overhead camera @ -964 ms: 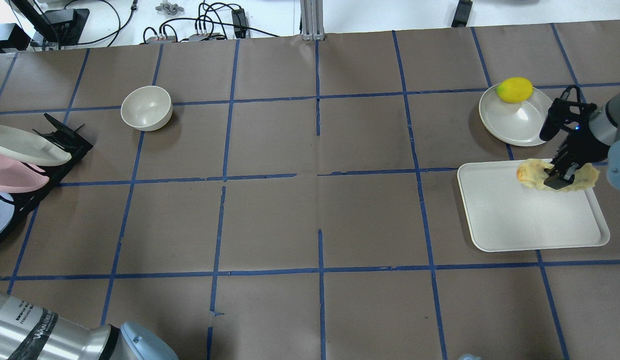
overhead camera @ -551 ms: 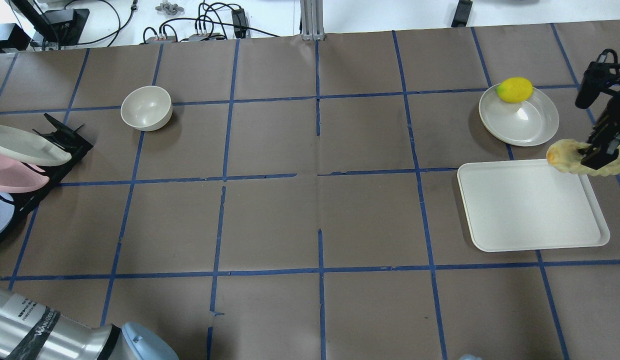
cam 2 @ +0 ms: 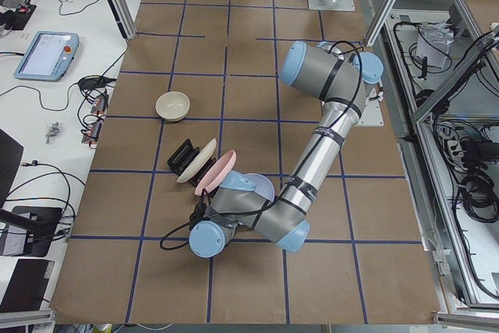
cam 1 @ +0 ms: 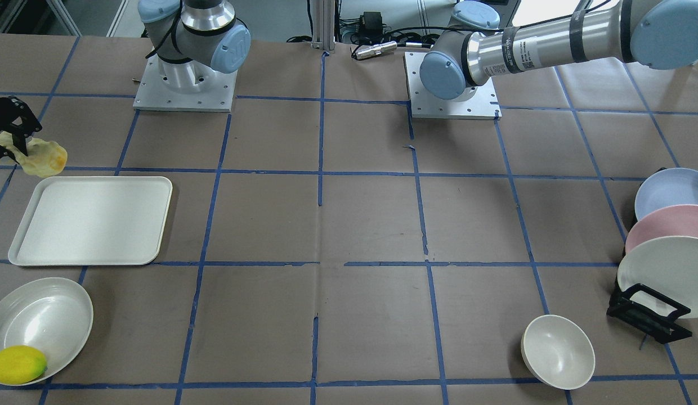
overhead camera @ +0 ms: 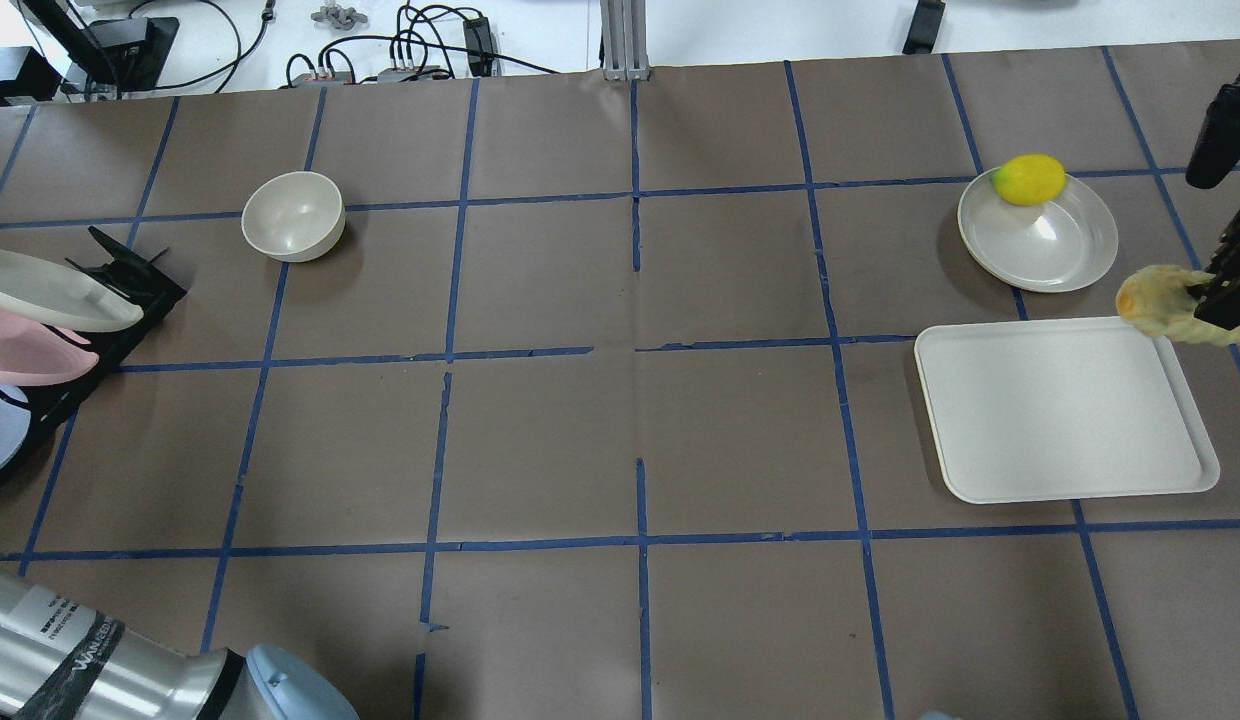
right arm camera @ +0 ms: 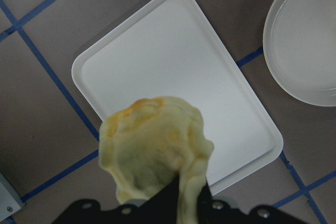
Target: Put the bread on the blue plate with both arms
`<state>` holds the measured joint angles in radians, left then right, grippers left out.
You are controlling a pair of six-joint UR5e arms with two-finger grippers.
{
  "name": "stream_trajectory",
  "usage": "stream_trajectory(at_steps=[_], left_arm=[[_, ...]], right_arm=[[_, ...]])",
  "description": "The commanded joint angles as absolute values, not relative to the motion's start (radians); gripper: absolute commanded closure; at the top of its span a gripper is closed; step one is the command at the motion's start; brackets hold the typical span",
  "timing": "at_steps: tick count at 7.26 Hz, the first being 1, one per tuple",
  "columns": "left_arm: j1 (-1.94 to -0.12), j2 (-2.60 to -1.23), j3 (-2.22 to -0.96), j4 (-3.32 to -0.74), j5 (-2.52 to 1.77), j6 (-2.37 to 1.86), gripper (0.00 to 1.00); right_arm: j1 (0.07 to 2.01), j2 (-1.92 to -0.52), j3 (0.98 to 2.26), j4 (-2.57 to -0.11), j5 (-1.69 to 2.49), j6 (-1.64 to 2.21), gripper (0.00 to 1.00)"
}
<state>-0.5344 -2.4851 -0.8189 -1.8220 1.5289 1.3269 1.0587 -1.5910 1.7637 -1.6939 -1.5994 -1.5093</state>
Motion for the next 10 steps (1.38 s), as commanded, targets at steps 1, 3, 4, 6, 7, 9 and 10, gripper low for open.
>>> stream_trajectory(at_steps=[1, 3, 4, 6, 7, 9, 10], left_arm=[[-0.537, -2.484, -0.818, -1.821, 1.531, 1.327, 0.63], [-0.541, -2.488, -0.818, -1.821, 1.532, 1.327, 0.65], [-0.541, -2.493, -0.818, -1.818, 1.537, 1.327, 0.64], [-0.538, -2.496, -0.818, -1.815, 1.54, 1.325, 0.58], [-0.538, -2.496, -0.818, -1.813, 1.54, 1.325, 0.58], [-0.537, -2.499, -0.819, -1.815, 1.549, 1.325, 0.58], [-0.538, -2.511, -0.818, -1.812, 1.578, 1.325, 0.59]], right_arm=[[1.071, -1.6, 1.763, -1.678, -1.598, -1.512, 0.95], [1.069, -1.6, 1.761, -1.68, -1.598, -1.511, 0.95], [1.069, -1.6, 1.761, -1.681, -1.598, -1.509, 0.95], [1.069, -1.598, 1.763, -1.684, -1.597, -1.509, 0.95], [1.069, -1.598, 1.763, -1.683, -1.598, -1.509, 0.94], [1.069, -1.597, 1.764, -1.683, -1.598, -1.511, 0.93], [1.069, -1.597, 1.763, -1.683, -1.598, -1.511, 0.93]])
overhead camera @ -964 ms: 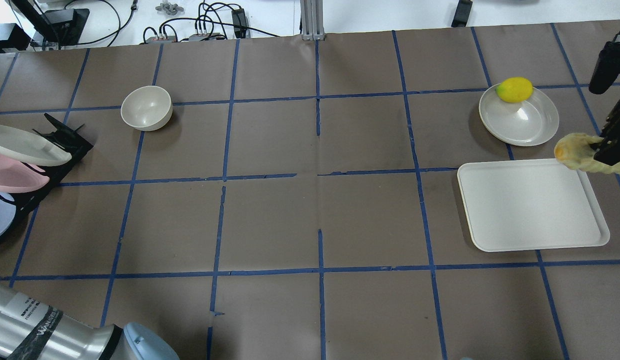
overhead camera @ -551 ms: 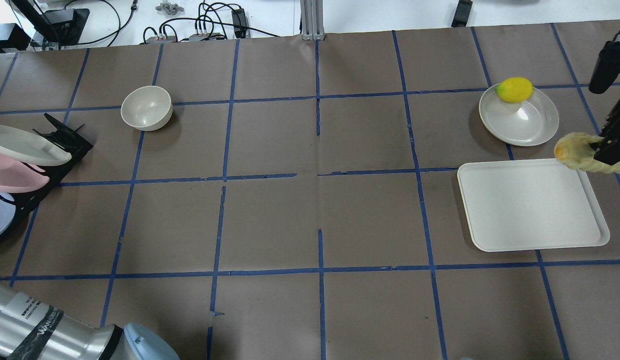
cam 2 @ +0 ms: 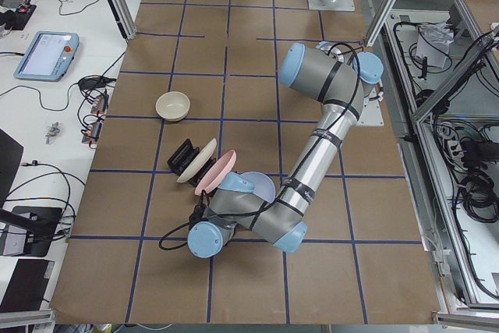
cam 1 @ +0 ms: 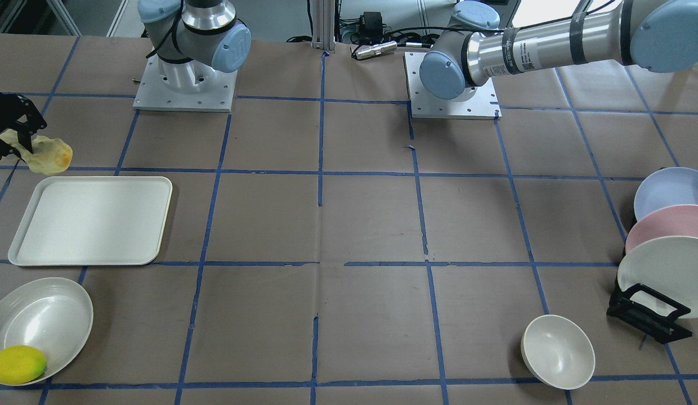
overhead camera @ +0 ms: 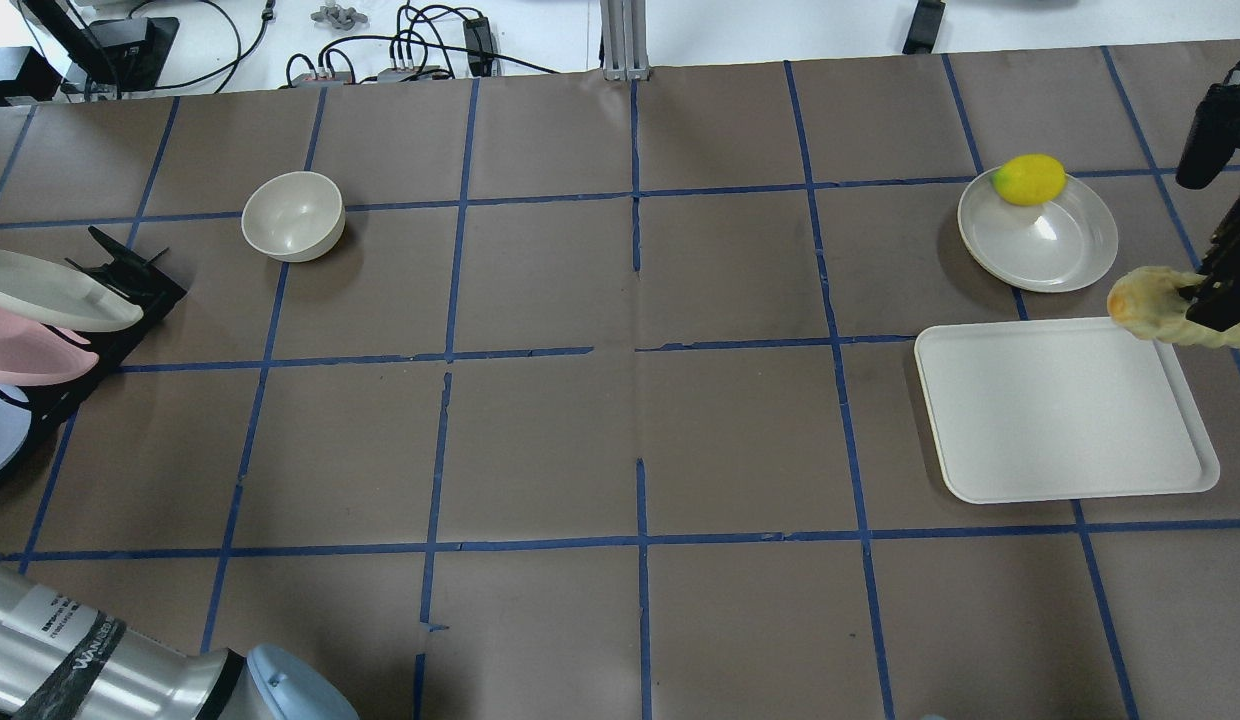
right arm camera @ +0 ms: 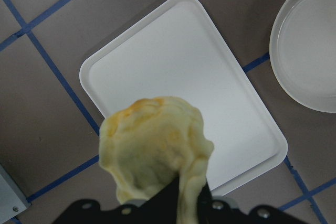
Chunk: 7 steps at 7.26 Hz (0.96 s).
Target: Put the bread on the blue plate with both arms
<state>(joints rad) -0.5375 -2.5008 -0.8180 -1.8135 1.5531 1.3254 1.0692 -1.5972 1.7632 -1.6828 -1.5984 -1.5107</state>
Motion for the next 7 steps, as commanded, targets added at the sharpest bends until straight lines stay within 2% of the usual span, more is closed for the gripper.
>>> stream_trajectory(at_steps=[1, 2, 3, 7], left_arm=[[-0.537, -2.513, -0.818, -1.813, 1.578, 1.325, 0.61], [-0.537, -2.513, -0.818, -1.813, 1.578, 1.325, 0.66], [-0.537, -2.513, -0.818, -1.815, 1.582, 1.325, 0.75], [-0.541, -2.493, -0.816, -1.819, 1.582, 1.327, 0.81]], right_arm=[[1.069, -1.597, 1.764, -1.683, -1.598, -1.512, 0.92], [1.069, -1.598, 1.766, -1.681, -1.598, -1.514, 0.92], [1.069, -1.597, 1.766, -1.681, -1.598, -1.514, 0.92], [1.069, -1.597, 1.766, -1.681, -1.598, -1.516, 0.91]])
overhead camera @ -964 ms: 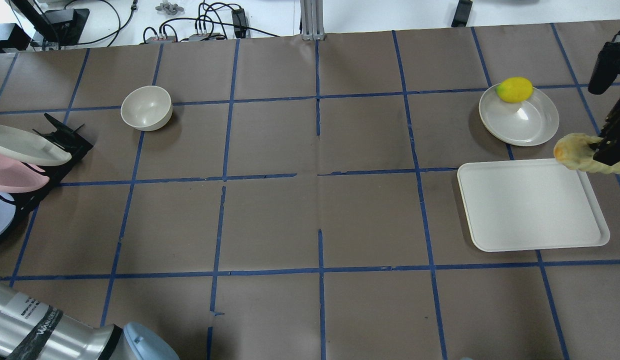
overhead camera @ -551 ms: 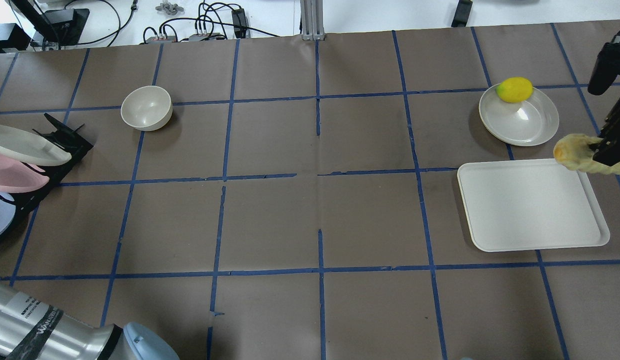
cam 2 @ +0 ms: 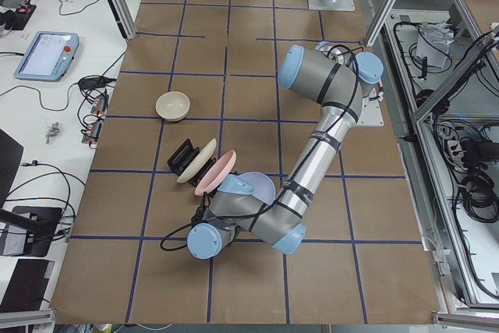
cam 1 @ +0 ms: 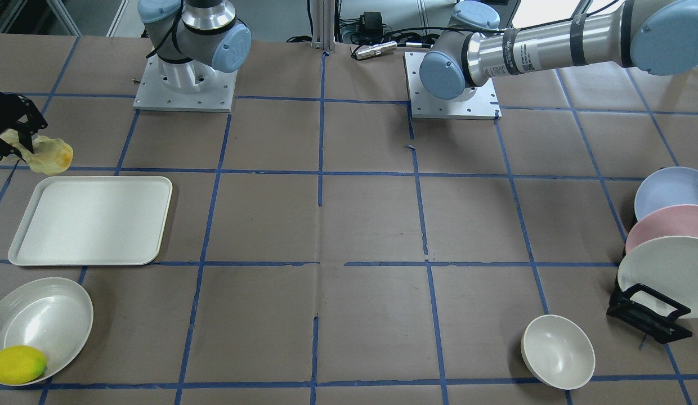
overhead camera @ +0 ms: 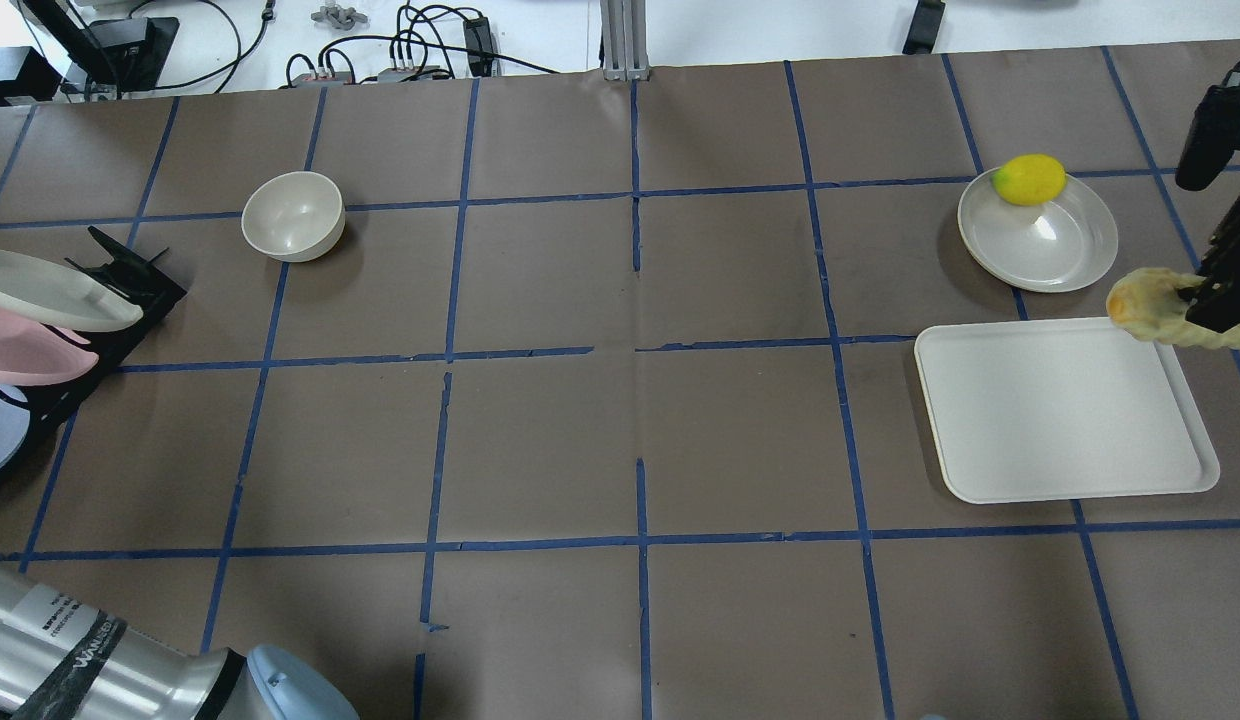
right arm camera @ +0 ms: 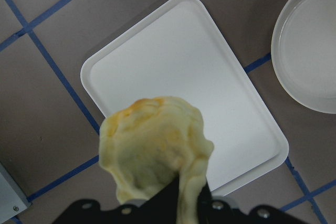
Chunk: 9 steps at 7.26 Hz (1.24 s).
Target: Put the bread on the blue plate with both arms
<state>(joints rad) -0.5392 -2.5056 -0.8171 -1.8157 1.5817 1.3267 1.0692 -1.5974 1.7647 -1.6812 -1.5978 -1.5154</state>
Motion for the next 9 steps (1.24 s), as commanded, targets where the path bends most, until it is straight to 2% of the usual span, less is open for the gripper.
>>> stream_trajectory(at_steps=[1, 4, 6, 9], left_arm=[[-0.543, -2.478, -0.813, -1.819, 1.578, 1.327, 0.81], [-0.538, -2.418, -0.807, -1.853, 1.585, 1.33, 0.87], [-0.535, -2.363, -0.805, -1.902, 1.618, 1.336, 0.87], [-0.541, -2.197, -0.871, -2.011, 1.618, 1.336, 0.87]], right_arm=[[1.069, -1.598, 1.766, -1.681, -1.598, -1.516, 0.91], [1.1, -1.646, 1.75, -1.634, -1.586, -1.467, 0.91], [1.249, -1.681, 1.721, -1.626, -1.577, -1.351, 0.92], [1.302, -1.684, 1.701, -1.575, -1.577, -1.269, 0.92]])
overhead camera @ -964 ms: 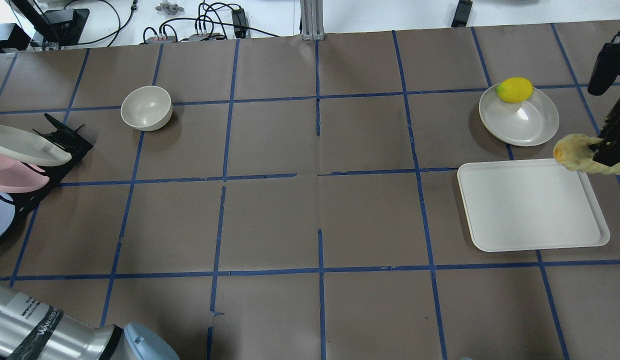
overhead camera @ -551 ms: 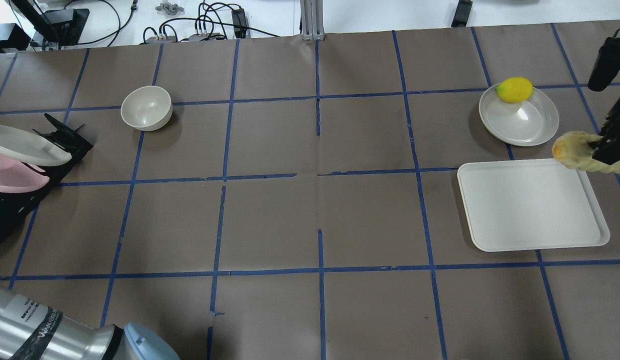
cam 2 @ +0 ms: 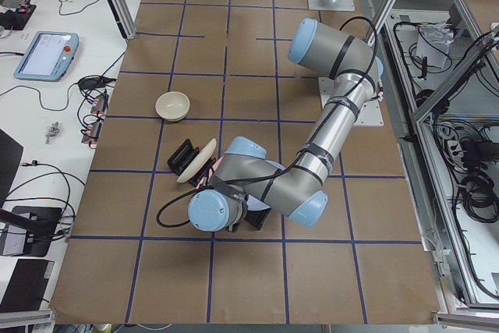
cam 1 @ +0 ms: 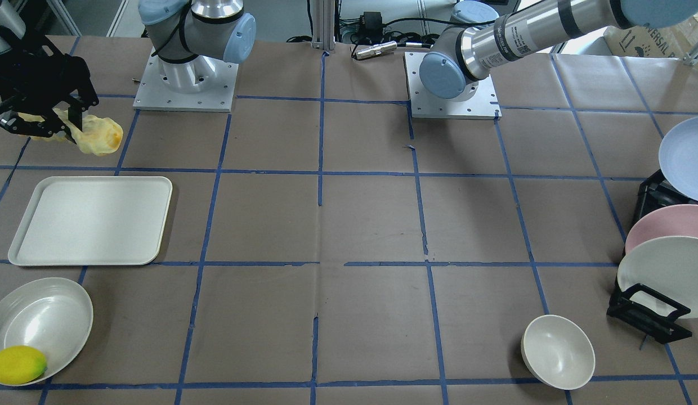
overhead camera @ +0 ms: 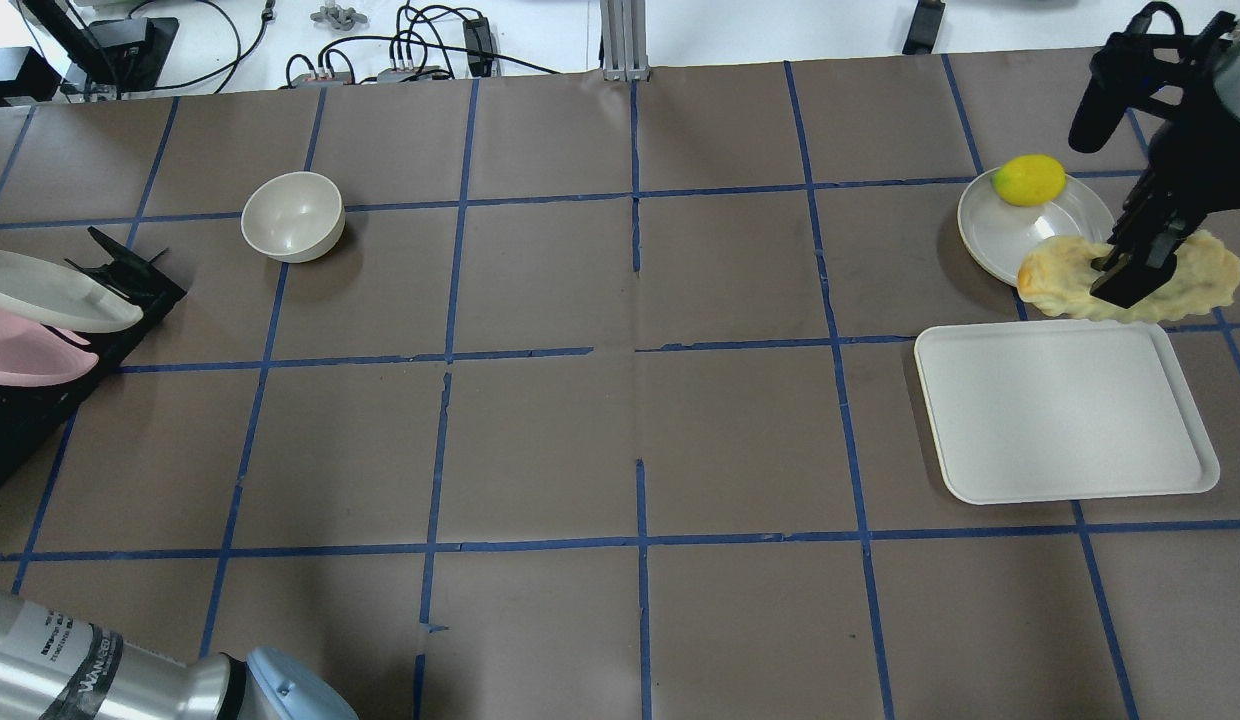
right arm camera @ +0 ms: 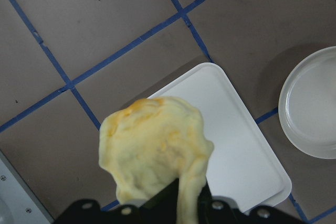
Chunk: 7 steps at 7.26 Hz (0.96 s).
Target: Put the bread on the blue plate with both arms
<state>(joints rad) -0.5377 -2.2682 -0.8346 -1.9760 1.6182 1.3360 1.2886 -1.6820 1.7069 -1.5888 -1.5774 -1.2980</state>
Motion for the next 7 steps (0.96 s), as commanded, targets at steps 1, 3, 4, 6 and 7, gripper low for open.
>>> stream_trajectory(at_steps=[1, 3, 4, 6, 7], left_arm=[[-0.555, -2.134, -0.95, -2.011, 1.617, 1.332, 0.87], [-0.648, -1.976, -1.151, -1.982, 1.605, 1.267, 0.87], [-0.737, -1.92, -1.236, -1.945, 1.576, 1.214, 0.87], [-0.913, -1.888, -1.343, -1.901, 1.482, 1.064, 0.87], [-1.007, -1.904, -1.385, -1.837, 1.407, 0.934, 0.87]], right_arm=[[1.304, -1.693, 1.709, -1.556, -1.577, -1.235, 0.92], [1.349, -1.72, 1.715, -1.506, -1.539, -1.081, 0.92], [1.418, -1.72, 1.704, -1.512, -1.552, -1.018, 0.92], [1.477, -1.718, 1.706, -1.522, -1.555, -0.963, 0.92], [1.477, -1.72, 1.713, -1.523, -1.555, -0.963, 0.92]])
